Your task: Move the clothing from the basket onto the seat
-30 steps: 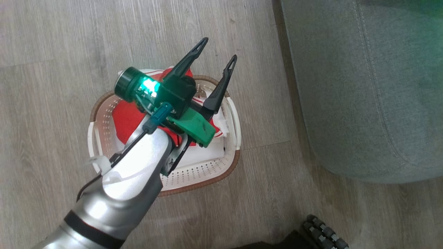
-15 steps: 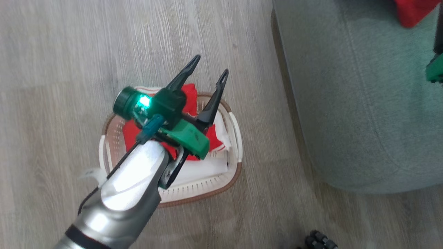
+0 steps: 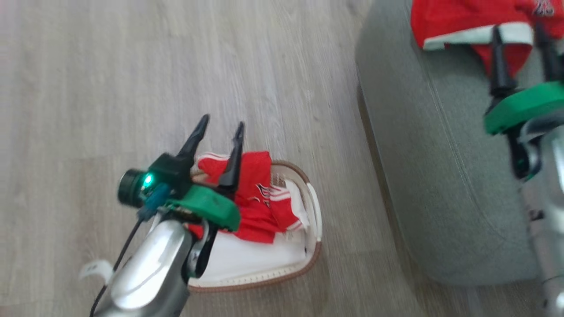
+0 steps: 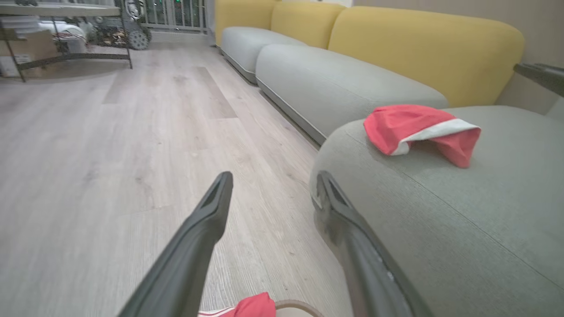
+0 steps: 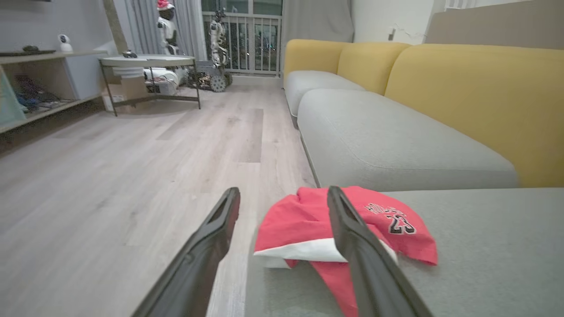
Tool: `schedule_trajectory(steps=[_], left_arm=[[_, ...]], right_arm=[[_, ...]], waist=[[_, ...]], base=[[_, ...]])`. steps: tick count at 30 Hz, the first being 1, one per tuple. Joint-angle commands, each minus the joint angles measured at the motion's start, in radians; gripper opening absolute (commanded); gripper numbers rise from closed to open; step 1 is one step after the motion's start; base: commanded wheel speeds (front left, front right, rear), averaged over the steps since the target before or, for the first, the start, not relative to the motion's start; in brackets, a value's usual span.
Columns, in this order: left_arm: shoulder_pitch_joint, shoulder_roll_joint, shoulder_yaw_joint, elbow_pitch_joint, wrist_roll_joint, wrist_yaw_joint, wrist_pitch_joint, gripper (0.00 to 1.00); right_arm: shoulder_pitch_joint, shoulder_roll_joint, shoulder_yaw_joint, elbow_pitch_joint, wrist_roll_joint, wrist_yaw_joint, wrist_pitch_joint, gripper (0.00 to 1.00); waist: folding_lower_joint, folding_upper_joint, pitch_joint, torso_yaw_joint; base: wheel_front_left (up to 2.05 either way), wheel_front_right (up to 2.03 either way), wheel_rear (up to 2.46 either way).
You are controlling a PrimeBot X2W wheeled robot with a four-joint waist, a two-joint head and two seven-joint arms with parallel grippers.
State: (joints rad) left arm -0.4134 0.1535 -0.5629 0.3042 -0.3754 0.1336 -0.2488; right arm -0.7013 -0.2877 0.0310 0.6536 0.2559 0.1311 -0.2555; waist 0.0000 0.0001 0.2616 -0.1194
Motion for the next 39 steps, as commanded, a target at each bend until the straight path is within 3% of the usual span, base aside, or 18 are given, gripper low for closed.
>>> schedule_trajectory(steps=[1, 10, 18, 27, 39], left_arm=[[0.001, 0.014, 0.053, -0.045, -0.001, 0.012, -0.013, 1.00], [0.162, 0.009, 0.179, -0.100, 0.029, 0.048, -0.013, 1.00], [0.332, -0.003, 0.302, -0.149, 0.046, 0.061, -0.013, 1.00], [0.467, -0.021, 0.386, -0.196, 0.076, 0.044, -0.013, 1.00], [0.518, -0.048, 0.420, -0.187, 0.103, 0.010, -0.013, 1.00]], right_arm=[[0.008, 0.012, 0.017, -0.042, 0.005, 0.000, -0.006, 1.00], [0.138, 0.128, 0.053, -0.108, -0.001, 0.000, -0.006, 1.00], [0.297, 0.221, 0.027, -0.204, -0.063, 0.000, -0.006, 1.00], [0.469, 0.237, 0.054, -0.301, -0.048, 0.000, -0.006, 1.00], [0.583, 0.237, 0.049, -0.338, -0.030, 0.000, -0.006, 1.00]], waist=[[0.0000, -0.0001, -0.054, 0.036], [0.0000, -0.0001, -0.158, 0.099], [0.0000, -0.0001, -0.227, 0.132], [0.0000, -0.0001, -0.275, 0.160], [0.0000, -0.0001, -0.300, 0.177]], base=[[0.00, 0.00, 0.00], [0.00, 0.00, 0.00], [0.00, 0.00, 0.00], [0.00, 0.00, 0.00], [0.00, 0.00, 0.00]])
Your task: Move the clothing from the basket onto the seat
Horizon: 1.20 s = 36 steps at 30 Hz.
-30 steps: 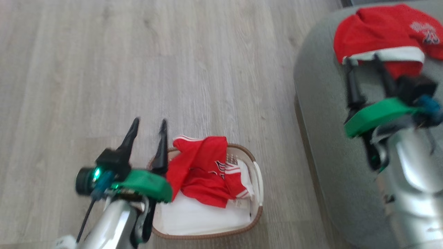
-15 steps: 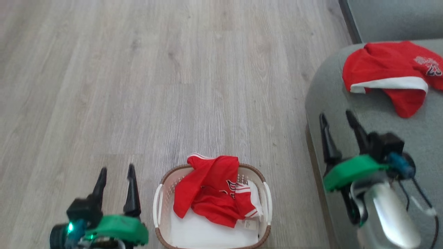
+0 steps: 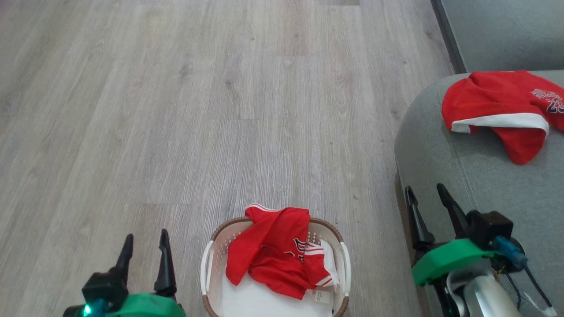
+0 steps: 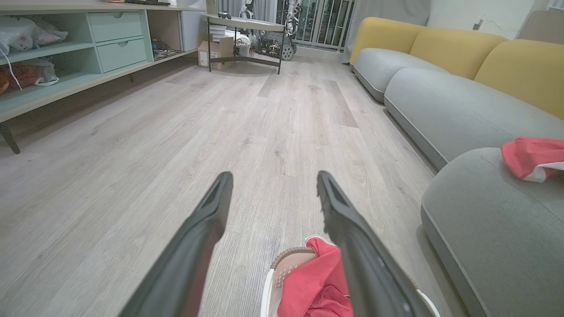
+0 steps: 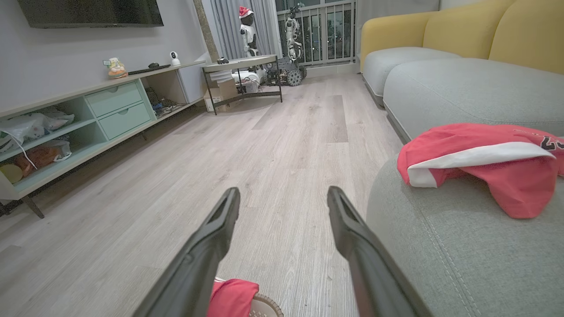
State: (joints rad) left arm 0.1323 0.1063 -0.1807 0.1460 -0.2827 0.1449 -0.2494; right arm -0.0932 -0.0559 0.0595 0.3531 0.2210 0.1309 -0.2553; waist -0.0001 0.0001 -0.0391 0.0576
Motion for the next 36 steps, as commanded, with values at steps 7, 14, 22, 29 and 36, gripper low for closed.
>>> schedule_trajectory(steps=[7, 14, 22, 29, 36], left_arm=[[-0.027, -0.010, 0.045, -0.001, 0.016, -0.019, -0.012, 1.00], [-0.027, -0.015, 0.050, 0.013, 0.024, -0.030, -0.012, 1.00], [-0.026, -0.019, 0.055, 0.026, 0.032, -0.043, -0.012, 1.00], [-0.025, -0.023, 0.057, 0.032, 0.039, -0.050, -0.012, 1.00], [-0.042, -0.025, 0.035, 0.052, 0.056, -0.065, -0.012, 1.00]], right_arm=[[0.000, 0.006, 0.013, -0.037, 0.005, 0.000, -0.006, 1.00], [0.010, 0.006, 0.012, -0.030, 0.005, 0.000, -0.006, 1.00], [0.011, 0.006, 0.013, -0.026, 0.006, 0.000, -0.006, 1.00], [0.013, 0.006, 0.014, -0.024, 0.005, 0.000, -0.006, 1.00], [0.012, 0.006, 0.005, -0.029, 0.004, 0.000, -0.006, 1.00]], waist=[[0.0001, -0.0001, -0.011, -0.001], [0.0001, -0.0001, -0.018, -0.003], [0.0001, -0.0001, -0.023, -0.004], [0.0001, -0.0001, -0.025, -0.003], [0.0001, -0.0001, -0.014, 0.000]], base=[[0.00, 0.00, 0.00], [0.00, 0.00, 0.00], [0.00, 0.00, 0.00], [0.00, 0.00, 0.00], [0.00, 0.00, 0.00]])
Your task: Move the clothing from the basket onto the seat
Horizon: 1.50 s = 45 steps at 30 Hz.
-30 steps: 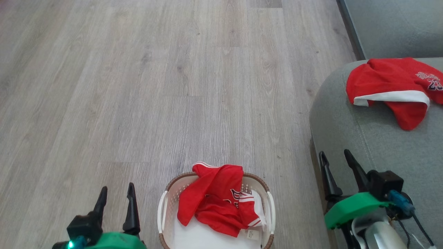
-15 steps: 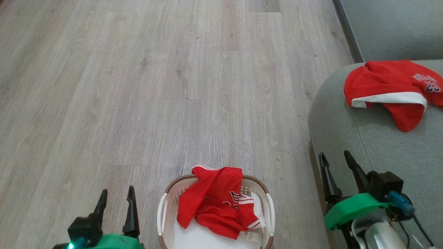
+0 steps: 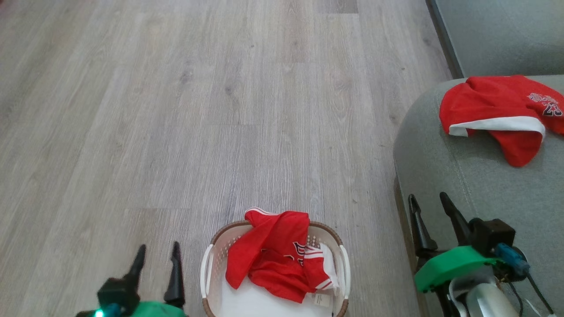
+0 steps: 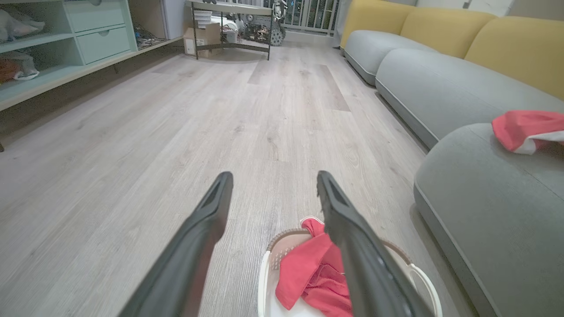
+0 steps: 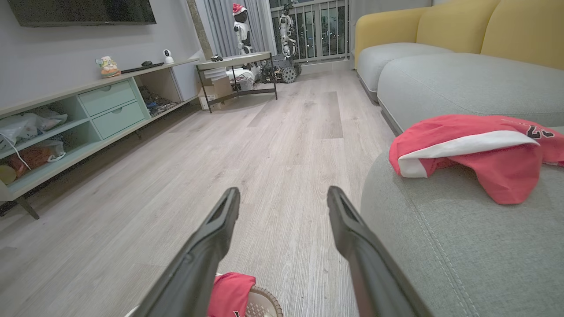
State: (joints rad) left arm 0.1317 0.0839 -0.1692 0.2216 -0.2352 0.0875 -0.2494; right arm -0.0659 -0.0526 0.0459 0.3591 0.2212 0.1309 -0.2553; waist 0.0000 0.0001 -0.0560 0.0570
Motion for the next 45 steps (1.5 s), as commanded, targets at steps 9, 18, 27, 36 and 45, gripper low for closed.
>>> schedule_trajectory(steps=[9, 18, 27, 36, 45], left_arm=[[-0.117, -0.010, -0.056, 0.069, 0.036, -0.039, -0.009, 1.00], [-0.296, -0.026, -0.178, 0.256, 0.078, -0.072, 0.003, 1.00], [-0.536, -0.033, -0.304, 0.510, 0.071, -0.084, -0.004, 1.00], [-0.765, -0.033, -0.510, 0.705, 0.053, -0.112, 0.007, 1.00], [-0.918, -0.034, -0.625, 0.857, 0.058, -0.112, 0.035, 1.00]], right_arm=[[-0.026, 0.002, -0.022, -0.052, -0.021, 0.000, -0.006, 1.00], [-0.099, 0.002, -0.065, -0.100, -0.059, 0.000, -0.006, 1.00], [-0.208, 0.002, -0.053, -0.161, -0.059, 0.000, -0.006, 1.00], [-0.294, 0.002, -0.056, -0.250, -0.045, 0.000, -0.006, 1.00], [-0.371, 0.002, -0.018, -0.365, -0.025, 0.000, -0.006, 1.00]], waist=[[0.0000, -0.0001, 0.047, -0.008], [0.0000, -0.0001, 0.241, -0.044], [0.0000, -0.0001, 0.464, -0.121], [0.0000, -0.0001, 0.676, -0.201], [0.0000, -0.0001, 0.845, -0.241]], base=[[0.00, 0.00, 0.00], [0.00, 0.00, 0.00], [0.00, 0.00, 0.00], [0.00, 0.00, 0.00], [0.00, 0.00, 0.00]])
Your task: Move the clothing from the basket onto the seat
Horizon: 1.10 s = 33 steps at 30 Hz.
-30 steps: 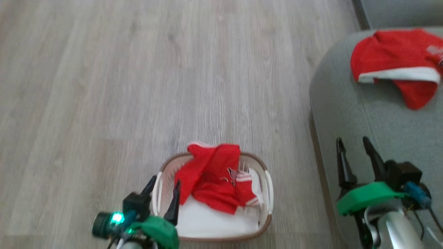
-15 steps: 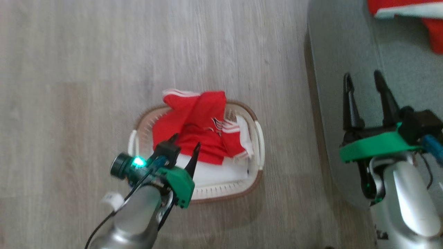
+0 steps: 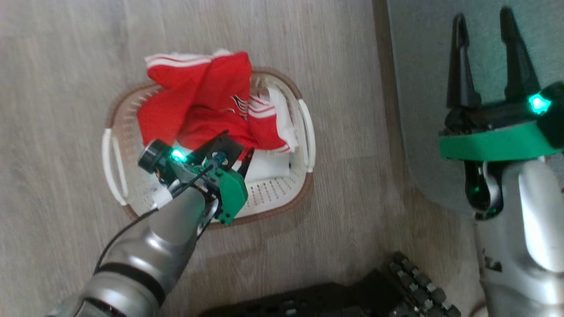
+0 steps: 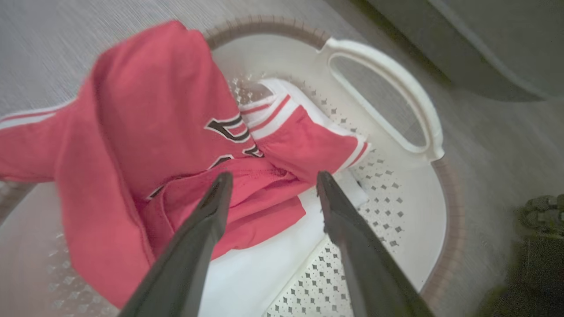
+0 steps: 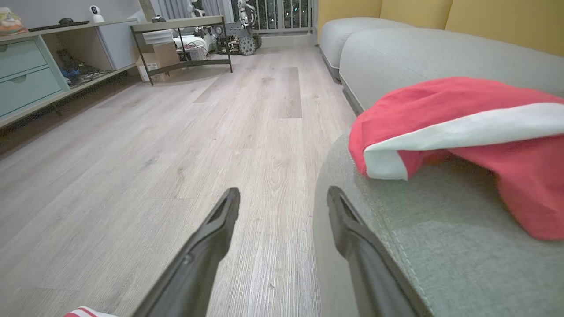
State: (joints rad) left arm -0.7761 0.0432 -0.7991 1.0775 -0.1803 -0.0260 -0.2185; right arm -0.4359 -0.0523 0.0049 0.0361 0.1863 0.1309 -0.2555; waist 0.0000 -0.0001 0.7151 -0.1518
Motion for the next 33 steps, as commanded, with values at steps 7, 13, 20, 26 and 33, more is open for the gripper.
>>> schedule_trajectory(steps=[7, 13, 20, 26, 33], left_arm=[[-0.098, 0.007, -0.032, 0.078, 0.008, 0.013, 0.008, 1.00], [-0.177, 0.007, -0.057, 0.151, 0.021, 0.031, 0.013, 1.00], [-0.230, 0.016, -0.088, 0.193, 0.044, 0.052, 0.046, 1.00], [-0.239, 0.019, -0.101, 0.205, 0.045, 0.065, 0.078, 0.89], [-0.234, 0.017, -0.113, 0.209, 0.038, 0.073, 0.077, 0.00]], right_arm=[[-0.037, 0.002, 0.043, -0.098, 0.014, 0.000, -0.006, 1.00], [-0.052, 0.002, 0.051, -0.152, 0.018, 0.000, -0.006, 1.00], [-0.055, 0.002, 0.050, -0.191, 0.017, 0.000, -0.006, 1.00], [-0.054, 0.002, 0.051, -0.199, 0.021, 0.000, -0.006, 1.00], [-0.054, 0.002, 0.039, -0.202, 0.022, 0.000, -0.006, 1.00]], waist=[[0.0000, 0.0001, 0.160, -0.042], [0.0000, 0.0001, 0.220, -0.049], [0.0000, 0.0001, 0.260, -0.056], [0.0000, 0.0001, 0.269, -0.062], [0.0000, 0.0001, 0.262, -0.064]], base=[[0.00, 0.00, 0.00], [0.00, 0.00, 0.00], [0.00, 0.00, 0.00], [0.00, 0.00, 0.00], [0.00, 0.00, 0.00]])
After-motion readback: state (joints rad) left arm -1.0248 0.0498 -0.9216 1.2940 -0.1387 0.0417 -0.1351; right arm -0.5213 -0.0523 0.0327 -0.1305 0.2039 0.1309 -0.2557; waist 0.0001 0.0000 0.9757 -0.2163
